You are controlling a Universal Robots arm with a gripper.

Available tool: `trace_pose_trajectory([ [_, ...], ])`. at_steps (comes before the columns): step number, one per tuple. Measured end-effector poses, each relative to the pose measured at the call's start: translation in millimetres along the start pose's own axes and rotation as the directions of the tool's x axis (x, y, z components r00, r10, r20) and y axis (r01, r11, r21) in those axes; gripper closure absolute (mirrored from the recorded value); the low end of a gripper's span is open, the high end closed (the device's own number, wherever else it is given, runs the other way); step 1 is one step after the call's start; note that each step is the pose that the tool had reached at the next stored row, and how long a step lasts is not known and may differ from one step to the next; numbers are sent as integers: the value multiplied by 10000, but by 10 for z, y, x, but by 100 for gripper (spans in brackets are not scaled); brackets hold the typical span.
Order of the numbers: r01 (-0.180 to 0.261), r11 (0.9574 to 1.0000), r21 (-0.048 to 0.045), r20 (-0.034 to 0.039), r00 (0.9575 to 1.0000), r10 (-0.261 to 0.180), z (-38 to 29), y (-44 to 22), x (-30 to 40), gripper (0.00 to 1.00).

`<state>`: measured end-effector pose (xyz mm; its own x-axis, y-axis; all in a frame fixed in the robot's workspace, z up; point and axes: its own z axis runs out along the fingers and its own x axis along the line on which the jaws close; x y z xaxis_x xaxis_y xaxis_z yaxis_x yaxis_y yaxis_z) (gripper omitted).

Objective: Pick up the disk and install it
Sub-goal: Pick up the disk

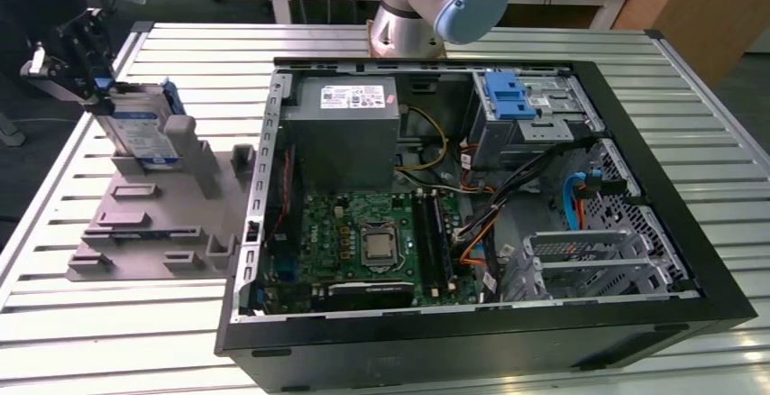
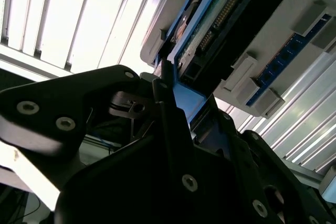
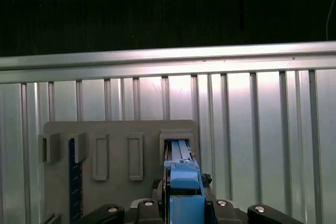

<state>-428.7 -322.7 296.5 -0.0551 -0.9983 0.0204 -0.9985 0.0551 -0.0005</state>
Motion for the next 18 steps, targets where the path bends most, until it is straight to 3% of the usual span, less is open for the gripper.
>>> trace_pose_trajectory([
  [11,0,10000,-2,-1,10000,0,-108,0,2,64],
  [18,0,10000,-1,0,10000,0,-108,0,2,64],
])
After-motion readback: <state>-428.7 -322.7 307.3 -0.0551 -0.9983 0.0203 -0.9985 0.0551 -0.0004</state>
